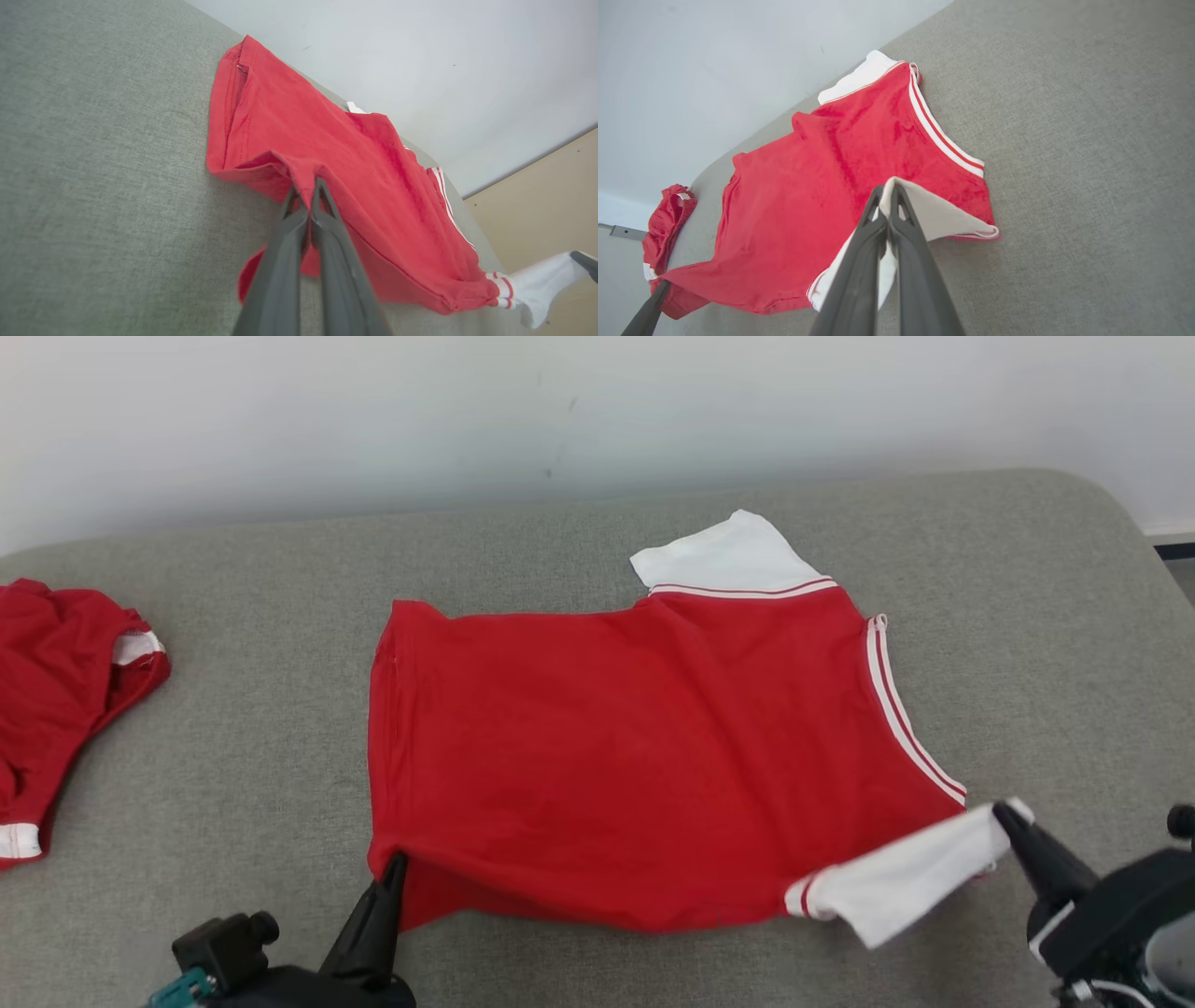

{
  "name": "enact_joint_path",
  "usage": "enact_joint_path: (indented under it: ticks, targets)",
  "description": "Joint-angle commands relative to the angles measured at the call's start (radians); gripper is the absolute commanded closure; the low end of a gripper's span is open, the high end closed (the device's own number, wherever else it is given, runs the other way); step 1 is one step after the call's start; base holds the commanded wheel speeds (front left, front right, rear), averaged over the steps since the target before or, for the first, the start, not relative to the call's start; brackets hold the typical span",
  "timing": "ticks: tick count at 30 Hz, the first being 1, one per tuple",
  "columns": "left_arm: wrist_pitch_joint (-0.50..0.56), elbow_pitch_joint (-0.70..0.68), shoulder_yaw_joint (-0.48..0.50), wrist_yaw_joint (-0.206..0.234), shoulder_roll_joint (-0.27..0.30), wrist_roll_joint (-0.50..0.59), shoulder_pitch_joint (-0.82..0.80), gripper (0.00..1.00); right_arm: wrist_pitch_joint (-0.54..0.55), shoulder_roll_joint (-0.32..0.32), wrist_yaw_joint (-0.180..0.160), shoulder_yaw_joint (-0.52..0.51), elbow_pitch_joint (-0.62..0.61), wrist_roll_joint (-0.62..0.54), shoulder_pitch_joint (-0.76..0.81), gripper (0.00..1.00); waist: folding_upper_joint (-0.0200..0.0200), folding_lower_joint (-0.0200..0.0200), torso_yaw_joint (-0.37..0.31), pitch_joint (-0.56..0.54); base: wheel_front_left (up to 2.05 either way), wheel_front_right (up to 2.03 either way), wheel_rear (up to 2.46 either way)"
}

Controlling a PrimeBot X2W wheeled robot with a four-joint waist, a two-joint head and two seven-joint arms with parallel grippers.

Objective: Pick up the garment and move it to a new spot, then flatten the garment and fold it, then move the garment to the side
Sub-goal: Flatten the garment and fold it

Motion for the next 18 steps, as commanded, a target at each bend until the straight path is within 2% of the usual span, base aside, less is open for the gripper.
enact_joint_path:
  ticks: [1,11,18]
  targets:
    - [0.004,0.009,-0.002,-0.003,-0.002,-0.006,-0.024,1.0,-0.027,0.0,-0.002,0.004,0.018,0.005,-0.044,1.0,0.0,0.0,0.001,0.012,0.0,0.0,0.0]
    - [0.029,0.072,-0.005,0.01,-0.01,-0.004,-0.12,1.0,-0.115,-0.008,-0.002,0.044,0.191,-0.041,-0.25,1.0,0.0,0.0,0.013,0.061,0.0,0.0,0.0]
    - [0.031,0.117,0.0,0.047,-0.018,0.011,-0.169,1.0,-0.165,-0.043,-0.002,0.067,0.31,-0.075,-0.345,1.0,0.0,0.0,0.025,0.09,0.0,0.0,0.0]
